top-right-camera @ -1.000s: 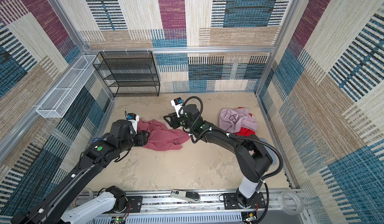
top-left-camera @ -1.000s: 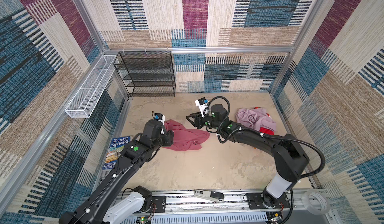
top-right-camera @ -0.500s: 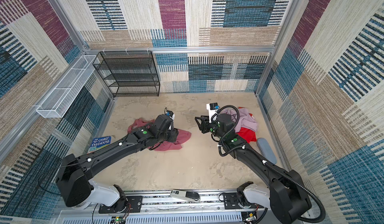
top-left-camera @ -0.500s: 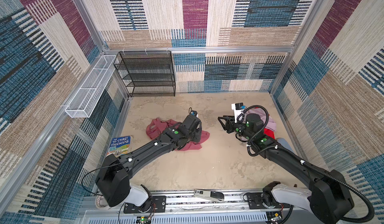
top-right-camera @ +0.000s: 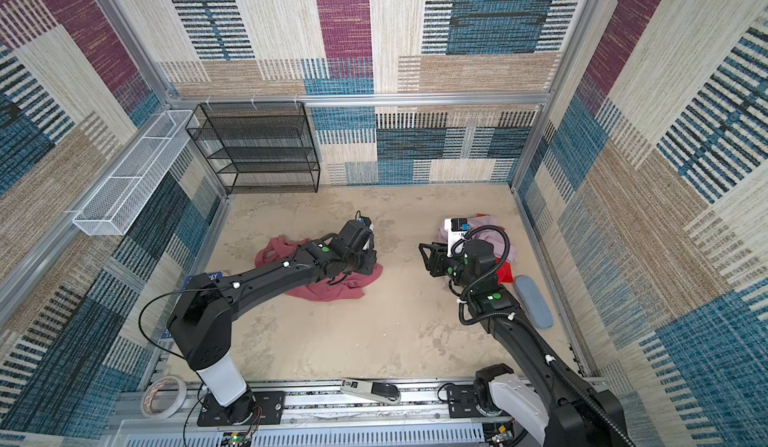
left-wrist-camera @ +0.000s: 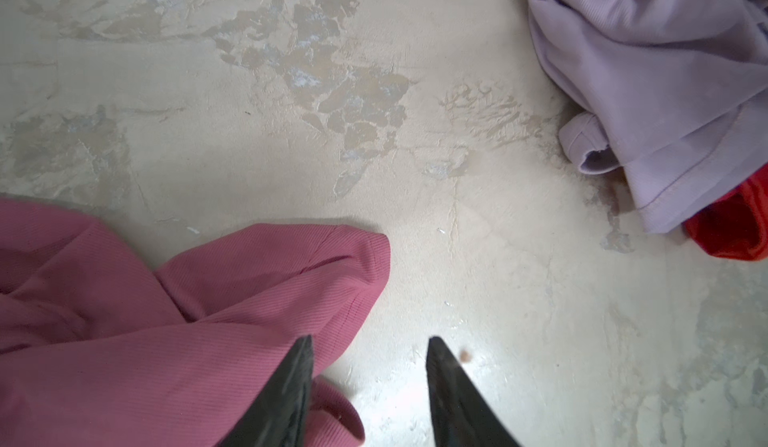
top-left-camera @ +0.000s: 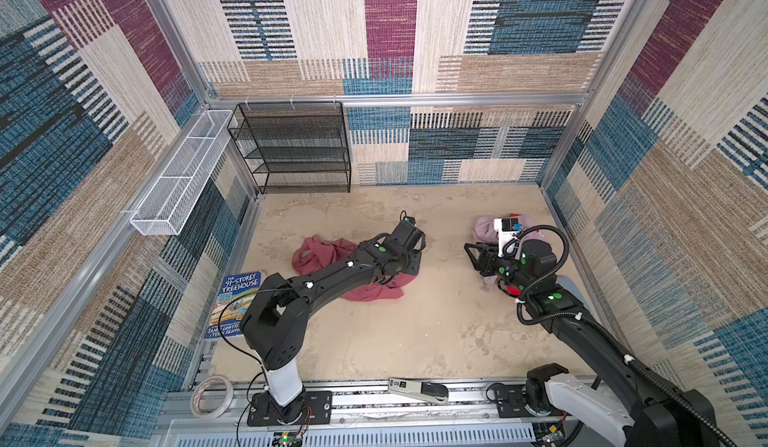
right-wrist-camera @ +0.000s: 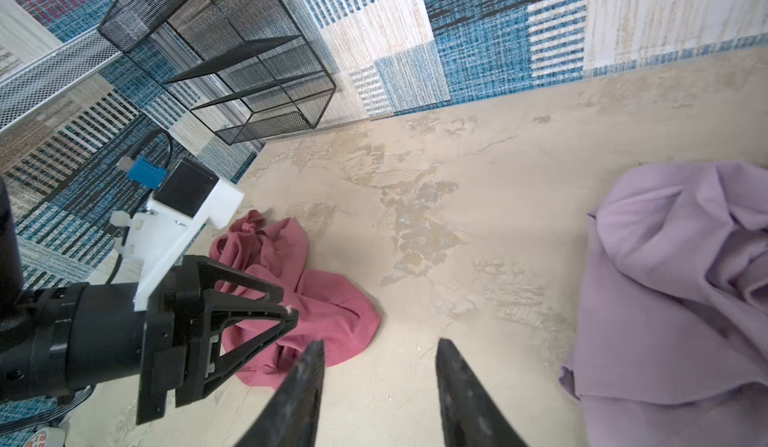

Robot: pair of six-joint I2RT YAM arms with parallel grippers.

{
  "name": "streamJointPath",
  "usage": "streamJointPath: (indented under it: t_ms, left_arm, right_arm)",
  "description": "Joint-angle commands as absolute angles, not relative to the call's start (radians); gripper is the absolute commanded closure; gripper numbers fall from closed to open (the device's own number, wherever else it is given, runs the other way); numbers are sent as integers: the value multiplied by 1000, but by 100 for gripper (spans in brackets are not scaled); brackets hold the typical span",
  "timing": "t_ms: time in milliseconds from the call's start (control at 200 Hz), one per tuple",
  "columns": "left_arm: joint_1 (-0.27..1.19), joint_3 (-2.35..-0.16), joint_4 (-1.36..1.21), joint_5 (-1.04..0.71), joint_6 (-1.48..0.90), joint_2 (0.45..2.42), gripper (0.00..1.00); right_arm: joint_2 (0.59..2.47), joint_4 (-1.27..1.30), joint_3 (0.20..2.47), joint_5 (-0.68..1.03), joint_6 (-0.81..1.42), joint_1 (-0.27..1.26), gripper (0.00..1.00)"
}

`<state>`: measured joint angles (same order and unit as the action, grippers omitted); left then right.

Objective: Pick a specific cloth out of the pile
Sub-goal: 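Release the shirt with the right gripper while the left gripper reaches toward it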

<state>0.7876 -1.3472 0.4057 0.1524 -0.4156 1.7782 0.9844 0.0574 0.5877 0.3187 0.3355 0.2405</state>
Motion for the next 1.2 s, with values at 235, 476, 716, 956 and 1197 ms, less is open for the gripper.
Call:
streamJointPath:
  t_ms: [235,476,716,956,1197]
  left_arm:
    - [787,-1431,434,158,-395,1904,50]
    - [787,-1518,471,141,-395,2015,52]
    - [787,-1558,500,142,-396,2082,54]
    - [787,-1582,512,161,-405,2127,58]
    - [787,-1611,529,159,-400,2159,63]
  right_arm:
    - [989,82,553,377,361,203,54]
    - [972,77,540,378,361,187,54]
    - [980,101,523,408,372,179,54]
    - [991,100,523,410,371,177,54]
    - [986,108,517,416,374,175,54]
